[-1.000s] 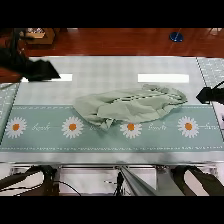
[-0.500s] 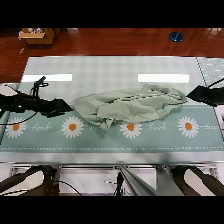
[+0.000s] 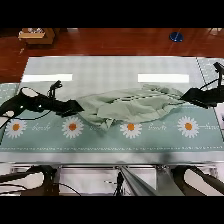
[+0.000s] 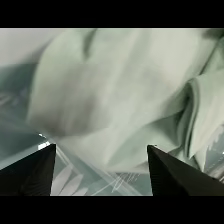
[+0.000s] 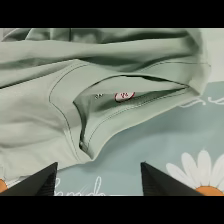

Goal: Fold the shirts.

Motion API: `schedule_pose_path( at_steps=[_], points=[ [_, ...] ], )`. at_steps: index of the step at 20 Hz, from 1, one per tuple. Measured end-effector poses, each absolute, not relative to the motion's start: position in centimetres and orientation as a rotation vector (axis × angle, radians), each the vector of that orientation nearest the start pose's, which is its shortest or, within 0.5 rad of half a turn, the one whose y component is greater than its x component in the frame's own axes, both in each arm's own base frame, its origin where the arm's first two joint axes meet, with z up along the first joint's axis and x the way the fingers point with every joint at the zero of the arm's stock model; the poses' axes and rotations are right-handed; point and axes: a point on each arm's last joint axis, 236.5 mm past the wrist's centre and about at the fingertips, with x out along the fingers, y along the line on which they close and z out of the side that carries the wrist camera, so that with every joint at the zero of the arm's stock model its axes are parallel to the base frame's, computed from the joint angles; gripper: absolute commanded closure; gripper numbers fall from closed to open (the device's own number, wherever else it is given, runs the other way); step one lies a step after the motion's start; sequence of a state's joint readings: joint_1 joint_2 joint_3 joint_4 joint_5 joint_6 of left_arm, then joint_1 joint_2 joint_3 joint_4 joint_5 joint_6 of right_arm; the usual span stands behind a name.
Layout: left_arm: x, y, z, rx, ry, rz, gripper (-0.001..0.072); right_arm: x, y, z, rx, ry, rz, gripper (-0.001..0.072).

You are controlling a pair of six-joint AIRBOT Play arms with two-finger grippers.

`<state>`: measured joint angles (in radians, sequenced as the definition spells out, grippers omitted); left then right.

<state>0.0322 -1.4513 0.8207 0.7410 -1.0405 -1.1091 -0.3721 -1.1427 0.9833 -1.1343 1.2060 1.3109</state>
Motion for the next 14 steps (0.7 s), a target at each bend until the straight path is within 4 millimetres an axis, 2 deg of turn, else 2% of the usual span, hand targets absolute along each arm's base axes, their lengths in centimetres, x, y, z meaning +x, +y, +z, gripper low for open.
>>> schedule_pose_path(
  at_steps=[1, 2, 3, 8, 11, 14],
  points=[
    [33.0, -14.4, -9.5, -0.559, 1.427, -0.506, 0.0177, 33.8, -3.2, 1.2, 0.422, 1.228, 0.089, 0.0109],
    [33.7, -14.6, -9.9, -0.540, 1.418, -0.502, 0.0511, 33.8, -3.1, 1.2, 0.423, 1.228, 0.090, 0.0107],
    [34.2, -14.7, -10.4, -0.525, 1.415, -0.497, 0.0686, 33.8, -3.1, 1.1, 0.424, 1.231, 0.090, 0.0103],
    [34.3, -15.7, -10.4, -0.521, 1.451, -0.537, 0.0689, 33.5, -3.2, 0.4, 0.421, 1.247, 0.096, 0.0102],
    [33.6, -15.9, -10.0, -0.535, 1.481, -0.567, 0.0689, 32.5, -2.7, -1.6, 0.495, 1.290, 0.113, 0.0102],
    [33.0, -16.2, -9.6, -0.547, 1.504, -0.591, 0.0688, 31.0, -1.2, -4.2, 0.589, 1.344, 0.148, 0.0103]
  ],
)
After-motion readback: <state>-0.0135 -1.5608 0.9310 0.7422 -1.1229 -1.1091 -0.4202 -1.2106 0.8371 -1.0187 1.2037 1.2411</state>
